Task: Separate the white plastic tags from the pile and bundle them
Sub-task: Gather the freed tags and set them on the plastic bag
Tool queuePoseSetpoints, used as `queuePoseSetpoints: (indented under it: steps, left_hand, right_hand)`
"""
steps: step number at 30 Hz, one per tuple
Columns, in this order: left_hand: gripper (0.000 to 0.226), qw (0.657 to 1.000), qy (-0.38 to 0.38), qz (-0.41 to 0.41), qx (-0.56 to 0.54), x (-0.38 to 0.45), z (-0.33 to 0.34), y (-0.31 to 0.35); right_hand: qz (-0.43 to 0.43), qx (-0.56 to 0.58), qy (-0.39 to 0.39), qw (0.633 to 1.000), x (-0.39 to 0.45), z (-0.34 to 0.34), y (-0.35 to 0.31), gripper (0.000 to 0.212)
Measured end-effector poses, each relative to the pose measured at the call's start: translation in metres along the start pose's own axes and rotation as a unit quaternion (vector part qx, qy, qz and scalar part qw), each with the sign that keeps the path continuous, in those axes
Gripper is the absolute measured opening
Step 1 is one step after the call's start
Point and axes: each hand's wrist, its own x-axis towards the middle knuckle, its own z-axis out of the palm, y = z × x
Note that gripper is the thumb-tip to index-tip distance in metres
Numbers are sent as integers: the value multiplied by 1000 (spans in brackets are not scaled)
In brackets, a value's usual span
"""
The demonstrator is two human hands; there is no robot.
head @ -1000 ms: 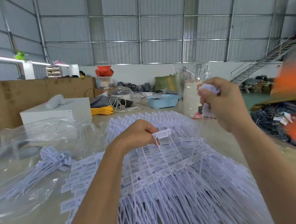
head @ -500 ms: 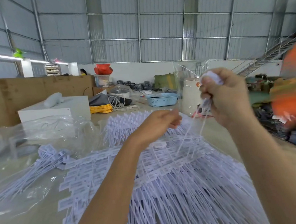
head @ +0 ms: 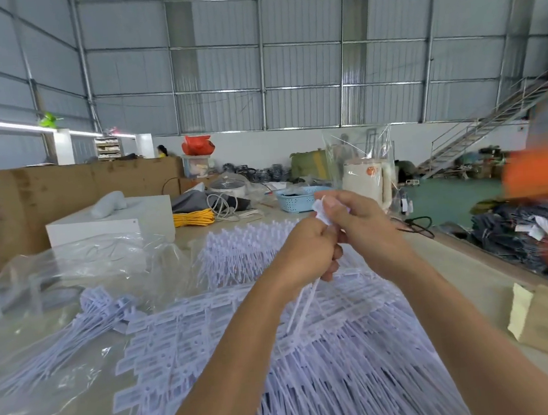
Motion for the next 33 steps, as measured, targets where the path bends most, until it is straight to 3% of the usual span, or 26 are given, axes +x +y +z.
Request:
queuePoseSetpoints:
  steps: [4, 14, 18, 20, 24, 29, 31, 33]
  left_hand:
    - [33, 994, 62, 13, 84, 4, -11, 8]
    - [24, 998, 22, -33, 50, -26, -41, 6]
    - [5, 984, 81, -8, 161, -39, -63, -5]
    - [14, 965, 131, 15, 225, -46, -77, -15]
    - [25, 919, 200, 3, 339, -66, -123, -35]
    - [22, 874, 271, -77, 395, -95, -201, -74]
    - [23, 854, 289, -127, 414, -105, -232, -96]
    - [22, 831, 287, -169, 445, -112, -255, -119]
  right_hand:
    - [-37, 18, -59, 997, -6, 8, -10, 24]
    - [-45, 50, 17, 998, -13, 23, -12, 39]
    - [-4, 40, 44, 998, -5, 46, -6, 30]
    - [5, -2, 40, 999, 4, 66, -3, 25]
    - [8, -77, -16, 997, 16, 126, 1, 14]
    - [-7, -139, -162, 977, 21, 205, 15, 32]
    - [4, -166, -230, 959, 21, 229, 20, 50]
    - [-8, -232, -280, 931, 23, 246, 26, 54]
